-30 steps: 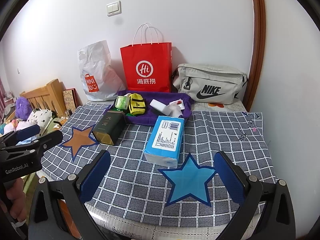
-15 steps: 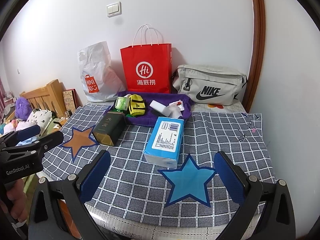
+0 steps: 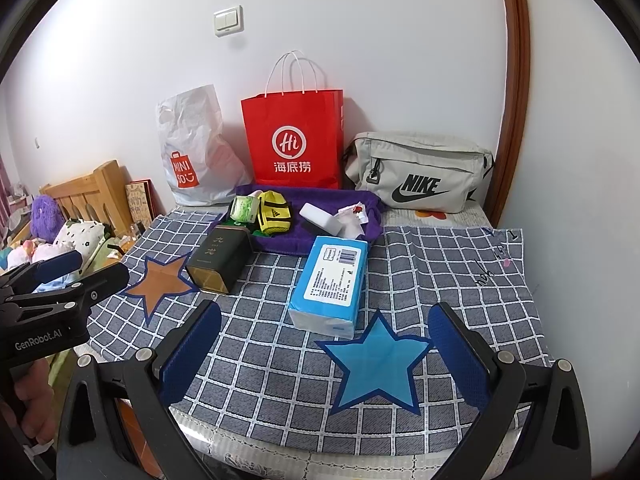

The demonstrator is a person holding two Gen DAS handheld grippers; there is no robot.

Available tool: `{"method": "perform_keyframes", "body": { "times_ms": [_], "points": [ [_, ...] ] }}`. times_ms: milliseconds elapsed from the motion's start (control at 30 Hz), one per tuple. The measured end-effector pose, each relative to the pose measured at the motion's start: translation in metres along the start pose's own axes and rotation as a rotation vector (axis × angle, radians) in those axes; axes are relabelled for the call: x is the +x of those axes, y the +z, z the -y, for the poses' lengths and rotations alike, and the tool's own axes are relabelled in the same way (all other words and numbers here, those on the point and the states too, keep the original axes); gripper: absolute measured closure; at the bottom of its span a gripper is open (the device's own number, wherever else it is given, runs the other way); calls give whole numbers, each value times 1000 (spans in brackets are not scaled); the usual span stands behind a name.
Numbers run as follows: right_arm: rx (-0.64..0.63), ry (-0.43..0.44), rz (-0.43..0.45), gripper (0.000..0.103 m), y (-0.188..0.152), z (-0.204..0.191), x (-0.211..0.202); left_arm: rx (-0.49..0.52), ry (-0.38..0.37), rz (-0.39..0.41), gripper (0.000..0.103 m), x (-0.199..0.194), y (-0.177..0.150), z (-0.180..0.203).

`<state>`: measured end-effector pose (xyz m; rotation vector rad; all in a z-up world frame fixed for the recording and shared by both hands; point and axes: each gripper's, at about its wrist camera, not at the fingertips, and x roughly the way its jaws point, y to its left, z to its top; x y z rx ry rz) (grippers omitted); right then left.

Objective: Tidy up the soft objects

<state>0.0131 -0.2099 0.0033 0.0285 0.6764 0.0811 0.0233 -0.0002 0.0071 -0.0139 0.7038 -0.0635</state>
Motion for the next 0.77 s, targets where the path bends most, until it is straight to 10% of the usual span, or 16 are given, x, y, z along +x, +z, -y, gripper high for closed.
{"method": "perform_keyframes", "body": {
  "times_ms": [767],
  "points": [
    [-2, 1, 7, 1, 3, -1, -3, 4, 11, -11, 12, 4, 7, -3]
  ]
}}
